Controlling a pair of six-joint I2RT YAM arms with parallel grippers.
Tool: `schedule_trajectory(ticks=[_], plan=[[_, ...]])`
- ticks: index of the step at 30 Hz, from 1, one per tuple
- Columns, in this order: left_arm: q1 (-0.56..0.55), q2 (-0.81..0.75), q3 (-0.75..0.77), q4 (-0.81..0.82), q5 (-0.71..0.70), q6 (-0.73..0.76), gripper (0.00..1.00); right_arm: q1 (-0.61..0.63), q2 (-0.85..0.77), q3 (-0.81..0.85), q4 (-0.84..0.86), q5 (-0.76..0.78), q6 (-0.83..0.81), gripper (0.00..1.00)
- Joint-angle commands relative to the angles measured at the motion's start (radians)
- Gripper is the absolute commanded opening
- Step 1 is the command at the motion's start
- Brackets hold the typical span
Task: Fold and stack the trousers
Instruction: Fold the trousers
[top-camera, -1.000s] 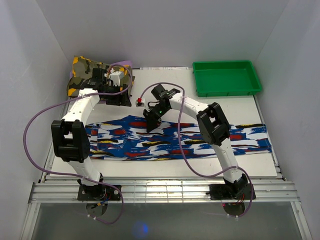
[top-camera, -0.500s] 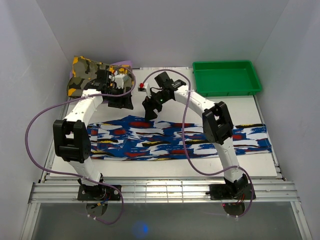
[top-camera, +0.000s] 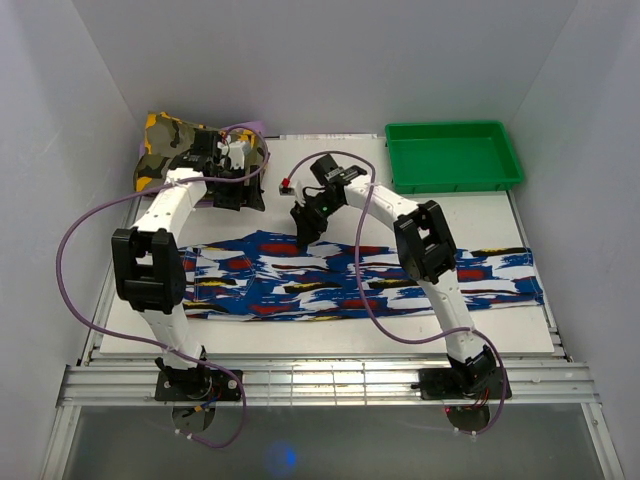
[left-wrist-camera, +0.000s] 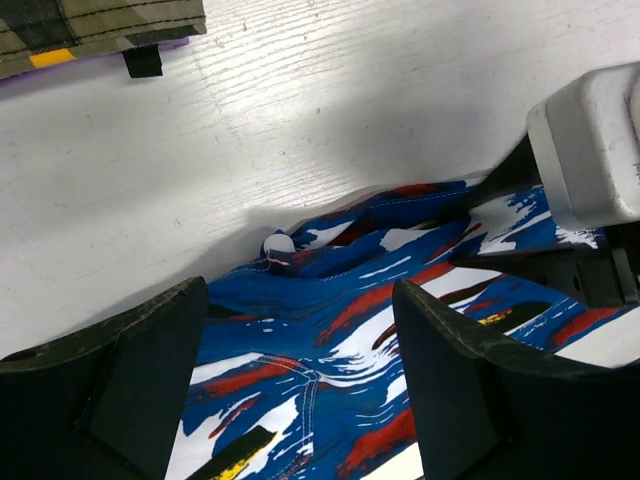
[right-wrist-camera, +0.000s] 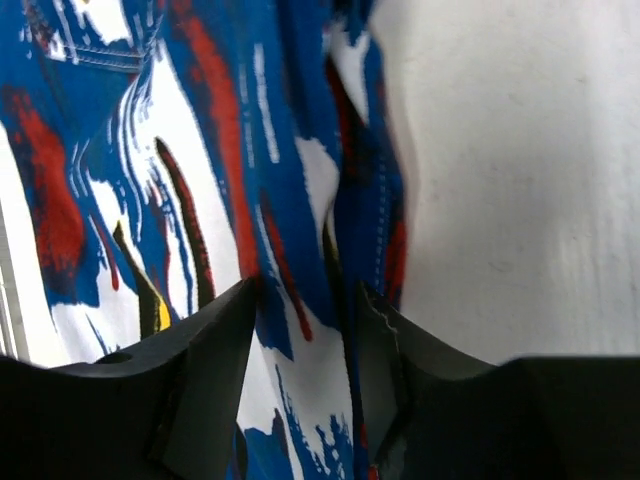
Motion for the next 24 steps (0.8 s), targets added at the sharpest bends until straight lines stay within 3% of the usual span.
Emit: schedule_trajectory(ticks=[1,3,4,5,11,15,24], plan=[[0.003,-0.005,0.050,-0.038,-0.020,-0.018,0.85,0.004,-0.031,-0.006,-0.037,-0.088,-0.028,0.41],[0.003,-0.002,0.062,-0.047,-0.024,-0.027,0.85,0.007,-0.043,-0.011,-0.040,-0.107,-0.033,0.28],[0.005,0.003,0.070,-0.055,-0.024,-0.029,0.84,0.009,-0.068,-0.026,-0.033,-0.108,-0.036,0.13],[0.003,0.004,0.074,-0.059,-0.025,-0.032,0.83,0.013,-0.083,-0.040,-0.023,-0.107,-0.036,0.08],[-0.040,-0.038,0.052,-0.078,-0.119,-0.044,0.80,0.093,-0.263,-0.298,0.130,0.016,-0.094,0.08],[-0.109,-0.095,-0.017,-0.078,-0.186,-0.026,0.79,0.171,-0.385,-0.521,0.298,0.229,-0.131,0.08],[-0.316,-0.152,-0.185,-0.075,-0.372,-0.049,0.79,0.283,-0.435,-0.747,0.538,0.503,-0.164,0.08]])
